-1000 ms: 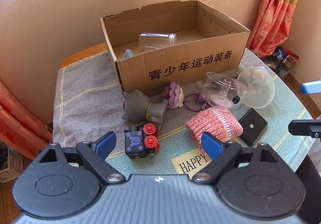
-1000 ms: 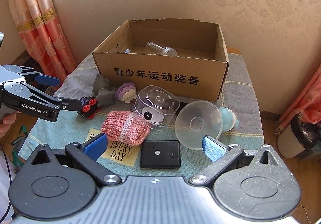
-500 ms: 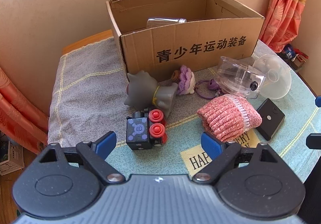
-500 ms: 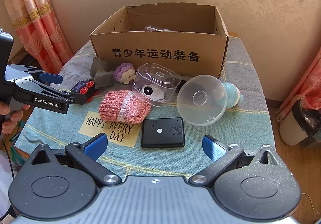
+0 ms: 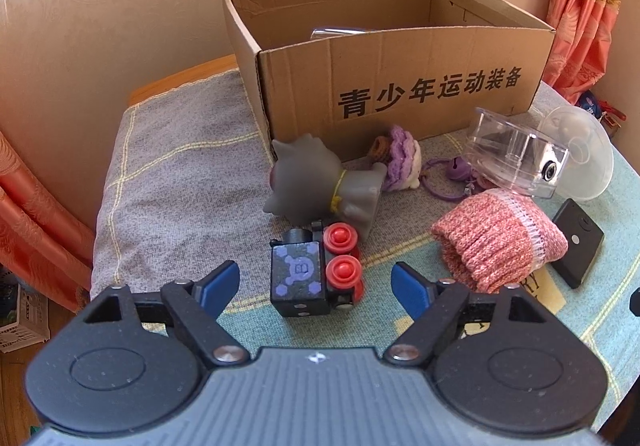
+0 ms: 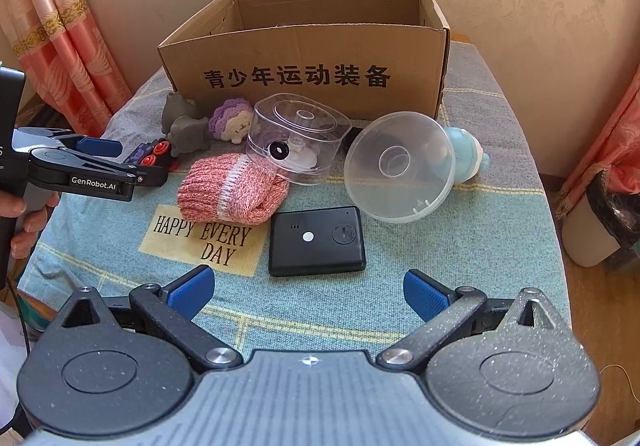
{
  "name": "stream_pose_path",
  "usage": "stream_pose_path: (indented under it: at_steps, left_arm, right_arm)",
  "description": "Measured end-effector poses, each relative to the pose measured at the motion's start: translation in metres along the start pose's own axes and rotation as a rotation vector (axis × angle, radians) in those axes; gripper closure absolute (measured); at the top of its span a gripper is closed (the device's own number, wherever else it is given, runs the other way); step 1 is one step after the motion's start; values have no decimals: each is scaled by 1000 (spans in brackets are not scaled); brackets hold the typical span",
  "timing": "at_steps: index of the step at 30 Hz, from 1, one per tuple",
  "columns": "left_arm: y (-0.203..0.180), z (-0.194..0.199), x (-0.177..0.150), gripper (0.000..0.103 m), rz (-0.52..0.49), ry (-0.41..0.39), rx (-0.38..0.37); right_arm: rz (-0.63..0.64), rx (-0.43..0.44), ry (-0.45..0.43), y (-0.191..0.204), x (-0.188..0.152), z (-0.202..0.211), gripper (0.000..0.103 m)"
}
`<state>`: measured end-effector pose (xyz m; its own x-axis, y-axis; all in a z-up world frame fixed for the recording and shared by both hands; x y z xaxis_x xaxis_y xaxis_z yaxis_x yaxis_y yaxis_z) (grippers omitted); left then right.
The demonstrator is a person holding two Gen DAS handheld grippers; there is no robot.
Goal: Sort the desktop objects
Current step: 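Grasp the red-black cube toy with the left tool while the right tool grasps the black power bank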
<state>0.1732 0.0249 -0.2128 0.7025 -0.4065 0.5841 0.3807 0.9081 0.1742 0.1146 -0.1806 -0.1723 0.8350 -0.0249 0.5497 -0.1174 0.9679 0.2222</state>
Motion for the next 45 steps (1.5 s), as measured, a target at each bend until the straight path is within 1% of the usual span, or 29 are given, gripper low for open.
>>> stream_pose_path:
  at_steps: [2,4,6,7,9,11,13,15,25,37,40,42,43,45]
  left_arm:
    - [3,-5,-1,25,17,5,-9]
    - [6,-8,-3,32,42,7,-14]
    - [8,-12,-5,35,55,16,-12]
    - [8,-13,-6,36,58,16,-14]
    - [7,-14,-6,40,61,8,-23]
    - [6,-15,-5,43,61,7,-26]
    - [6,-15,-3,49,61,4,-34]
    - [5,-15,-2,52,61,2,-41]
    - [5,-17,1,53,85,-7,-48]
    - [6,-19,3,53,81,-1,-54]
    - [6,-18,2,53,82,-2,-54]
    - [7,-18,2,53,83,-3,-53]
    - [6,-18,2,53,83,-3,-54]
    - [6,-18,2,53,78,-2,-55]
  right_arm:
    - [1,0,10,-1,-2,-4,1]
    - [6,-6,13,-4,-3,-7,1]
    - [7,-12,16,-6,-4,-10,1]
    - [5,-14,15,-8,-4,-11,1]
    - [6,-17,12,-10,-3,-12,1]
    - [14,-21,7,-13,-4,-14,1]
    - [20,-33,5,-16,-4,-17,1]
    - [19,-39,6,-18,-6,-19,1]
    - [44,-38,31,-11,-11,-38,1]
    - [117,-98,4,1,-1,-62,1]
    - [112,-109,-7,0,6,-65,5]
    - [110,-113,-12,0,10,-66,9]
    - [109,-113,-13,0,12,-65,15]
    - [112,-109,-10,1,13,-64,21]
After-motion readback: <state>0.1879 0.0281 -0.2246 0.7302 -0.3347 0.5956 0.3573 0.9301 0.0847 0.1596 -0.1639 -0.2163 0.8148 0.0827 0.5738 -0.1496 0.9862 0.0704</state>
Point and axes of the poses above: each gripper's, at about its wrist camera, not at the fingertips, and z roughly against the way its jaws point, y to its left, x to its top, the point moved 10 cm from there along -z, roughly the way its jaws point, and after that the axes turned 10 degrees about -z, right-handed, at the moved point
